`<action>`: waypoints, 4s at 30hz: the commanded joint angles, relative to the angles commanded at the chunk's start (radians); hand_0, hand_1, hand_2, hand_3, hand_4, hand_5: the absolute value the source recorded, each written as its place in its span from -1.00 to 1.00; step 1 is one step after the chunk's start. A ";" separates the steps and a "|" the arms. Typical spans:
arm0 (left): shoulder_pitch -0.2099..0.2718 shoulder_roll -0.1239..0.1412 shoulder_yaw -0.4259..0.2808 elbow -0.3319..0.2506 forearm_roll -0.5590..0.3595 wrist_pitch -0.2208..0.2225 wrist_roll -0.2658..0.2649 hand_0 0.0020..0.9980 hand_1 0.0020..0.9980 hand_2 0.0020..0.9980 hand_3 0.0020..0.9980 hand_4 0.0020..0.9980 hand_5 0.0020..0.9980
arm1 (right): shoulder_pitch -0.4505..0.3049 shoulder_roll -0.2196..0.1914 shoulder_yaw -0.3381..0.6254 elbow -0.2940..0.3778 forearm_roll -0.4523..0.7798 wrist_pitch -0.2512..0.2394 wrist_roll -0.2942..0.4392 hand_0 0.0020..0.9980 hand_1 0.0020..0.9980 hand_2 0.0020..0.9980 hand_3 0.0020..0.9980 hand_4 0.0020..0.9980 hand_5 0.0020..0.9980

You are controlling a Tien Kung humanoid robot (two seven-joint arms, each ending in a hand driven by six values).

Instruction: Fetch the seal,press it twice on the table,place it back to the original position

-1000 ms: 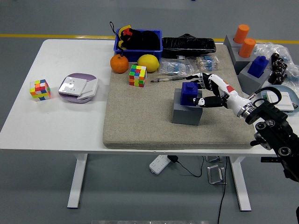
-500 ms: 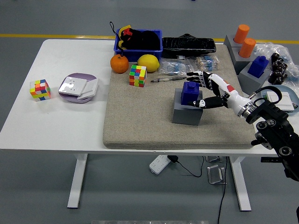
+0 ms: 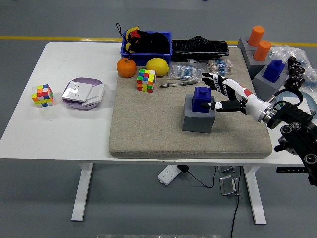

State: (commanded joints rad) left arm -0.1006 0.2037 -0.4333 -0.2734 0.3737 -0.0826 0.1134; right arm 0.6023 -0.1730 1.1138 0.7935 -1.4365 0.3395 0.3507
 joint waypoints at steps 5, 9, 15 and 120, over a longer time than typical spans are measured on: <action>-0.001 0.000 -0.002 0.000 0.001 0.000 0.000 0.63 0.64 0.58 0.68 0.59 -0.21 | -0.016 -0.020 0.065 0.034 0.001 0.012 -0.017 1.00 1.00 1.00 1.00 1.00 0.33; -0.001 0.000 -0.001 0.001 0.001 0.000 0.000 0.63 0.64 0.58 0.68 0.59 -0.21 | -0.029 -0.031 0.136 0.042 0.004 0.011 -0.037 1.00 1.00 1.00 1.00 1.00 0.33; -0.002 -0.001 -0.009 0.000 0.004 0.002 0.000 0.63 0.64 0.58 0.68 0.59 -0.21 | -0.063 -0.046 0.260 0.036 0.030 -0.029 -0.070 1.00 1.00 1.00 1.00 1.00 0.33; -0.011 0.011 -0.029 0.004 0.002 0.022 0.007 0.62 0.63 0.58 0.68 0.57 -0.22 | -0.377 -0.151 0.876 0.252 0.012 -0.010 -0.178 0.73 0.56 0.46 0.55 0.85 -0.47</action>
State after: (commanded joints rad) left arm -0.1113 0.2145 -0.4619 -0.2689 0.3758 -0.0605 0.1208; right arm 0.2256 -0.3237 1.9901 1.0455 -1.4246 0.3297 0.1728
